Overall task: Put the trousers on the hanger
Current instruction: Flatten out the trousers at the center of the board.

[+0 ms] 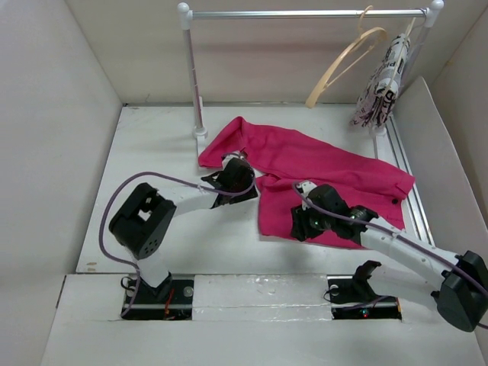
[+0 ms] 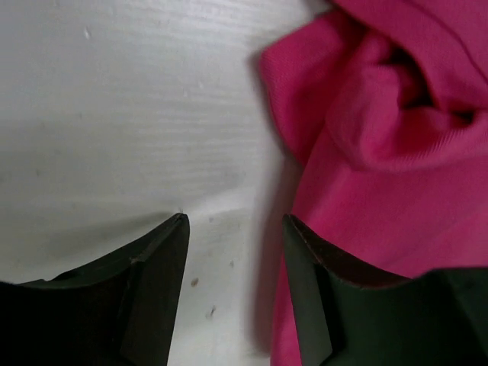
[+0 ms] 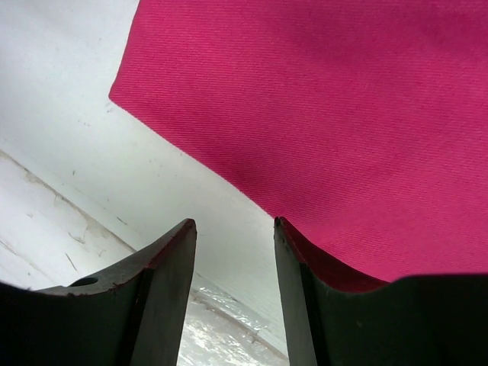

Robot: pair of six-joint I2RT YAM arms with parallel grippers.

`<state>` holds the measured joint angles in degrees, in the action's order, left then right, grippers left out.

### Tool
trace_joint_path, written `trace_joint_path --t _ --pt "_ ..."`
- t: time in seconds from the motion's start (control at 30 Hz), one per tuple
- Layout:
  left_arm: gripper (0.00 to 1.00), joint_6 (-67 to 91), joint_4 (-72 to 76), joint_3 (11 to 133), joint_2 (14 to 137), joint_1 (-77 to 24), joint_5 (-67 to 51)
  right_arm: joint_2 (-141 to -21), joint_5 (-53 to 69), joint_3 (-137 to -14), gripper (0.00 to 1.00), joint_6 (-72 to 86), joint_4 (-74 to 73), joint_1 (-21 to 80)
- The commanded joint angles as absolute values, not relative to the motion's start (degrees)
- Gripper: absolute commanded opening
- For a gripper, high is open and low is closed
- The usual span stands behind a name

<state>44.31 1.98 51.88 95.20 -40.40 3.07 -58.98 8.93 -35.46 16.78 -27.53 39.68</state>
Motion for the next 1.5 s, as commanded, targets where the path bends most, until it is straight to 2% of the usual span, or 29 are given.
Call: trace_joint_path --t 0.0,0.27,0.43,0.47,0.5,0.6,0.9,1.03,1.13,1.23,1.27,1.37,1.4,1.47 --pt "0.47 48.1 5.0 57.2 98.9 -39.4 6.1 -58.3 5.6 -35.3 0.51 19.7 -23.2 42.0" --pt "0.47 49.7 1.6 67.8 110.4 -39.4 7.8 -57.0 4.5 -34.4 0.54 22.2 -23.1 43.1" --pt "0.2 49.7 0.6 70.6 114.3 -39.4 8.2 -56.2 0.4 -34.2 0.56 23.8 -24.8 43.1" --pt "0.13 49.6 0.8 70.8 114.6 -39.4 7.7 -56.4 0.4 -33.8 0.57 23.9 -25.0 42.5" --pt "0.0 49.5 0.5 71.0 114.8 -39.4 7.8 -56.8 0.3 -33.7 0.57 23.9 -25.3 41.0" --pt "0.0 48.2 -2.7 71.7 112.1 -37.9 9.7 -58.7 0.4 -33.4 0.58 22.9 -27.2 38.2" --pt "0.0 39.0 -16.9 62.9 81.7 -36.8 25.8 -62.5 8.2 -26.1 0.56 20.4 -19.3 20.9" --pt "0.0 40.8 -29.1 60.3 67.3 -34.9 32.3 -62.5 11.6 -24.3 0.55 19.2 -17.6 16.9" --pt "0.0 41.2 -38.9 62.9 60.0 -33.0 39.4 -62.3 12.5 -24.0 0.55 19.8 -17.5 14.8" --pt "0.0 39.4 -45.8 66.7 55.4 -26.0 44.6 -61.2 13.3 -24.8 0.54 19.4 -18.5 11.6" --pt "0.0 38.2 -46.3 67.2 54.2 -20.6 45.0 -60.8 13.4 -25.0 0.54 19.1 -18.8 10.7" --pt "0.0 31.8 -45.4 67.3 50.8 -13.5 45.0 -59.8 14.9 -25.4 0.54 17.5 -20.4 6.8" --pt "0.0 29.1 -45.3 67.2 50.9 -10.0 49.3 -58.7 16.0 -25.6 0.54 15.8 -21.4 4.5" --pt "0.0 28.1 -46.6 67.6 51.7 -9.9 50.9 -58.4 16.2 -26.0 0.54 14.7 -22.5 4.5"
